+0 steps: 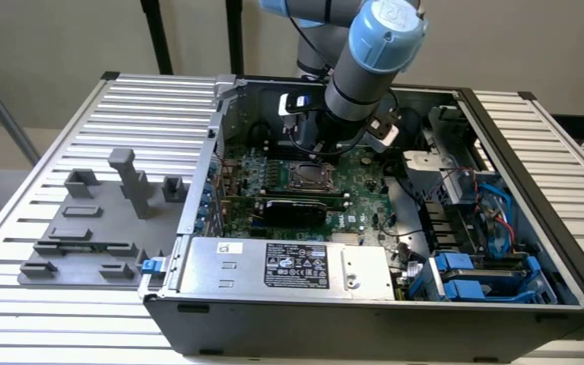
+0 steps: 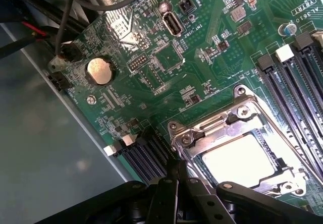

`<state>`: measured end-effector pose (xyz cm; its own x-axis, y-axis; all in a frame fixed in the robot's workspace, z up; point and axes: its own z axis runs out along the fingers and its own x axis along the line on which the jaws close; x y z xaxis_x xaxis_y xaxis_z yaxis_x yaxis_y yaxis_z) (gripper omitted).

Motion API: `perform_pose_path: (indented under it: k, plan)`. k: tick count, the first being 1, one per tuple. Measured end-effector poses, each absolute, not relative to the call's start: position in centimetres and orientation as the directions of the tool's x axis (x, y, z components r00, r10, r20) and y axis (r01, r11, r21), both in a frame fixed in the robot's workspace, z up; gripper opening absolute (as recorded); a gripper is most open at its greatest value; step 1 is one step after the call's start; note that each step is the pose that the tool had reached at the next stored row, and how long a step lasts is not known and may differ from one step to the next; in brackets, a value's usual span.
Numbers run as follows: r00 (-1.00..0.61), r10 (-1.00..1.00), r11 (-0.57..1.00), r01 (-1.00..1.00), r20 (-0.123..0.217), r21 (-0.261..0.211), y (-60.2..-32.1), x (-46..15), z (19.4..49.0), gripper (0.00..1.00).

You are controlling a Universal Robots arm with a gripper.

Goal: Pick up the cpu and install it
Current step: 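Install the first cpu locking lever, then install the second cpu locking lever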

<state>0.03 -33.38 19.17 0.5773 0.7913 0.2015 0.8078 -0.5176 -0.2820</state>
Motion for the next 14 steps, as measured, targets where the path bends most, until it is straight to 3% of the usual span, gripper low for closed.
perform_pose_path:
  k: [8, 14]
  plan:
    - [0.575, 0.786, -0.51, 0.811, 0.228, -0.287, -33.43, 0.03, 18.97, 0.11]
    - [0.575, 0.786, -0.51, 0.811, 0.228, -0.289, -33.6, 0.04, 19.88, 0.11]
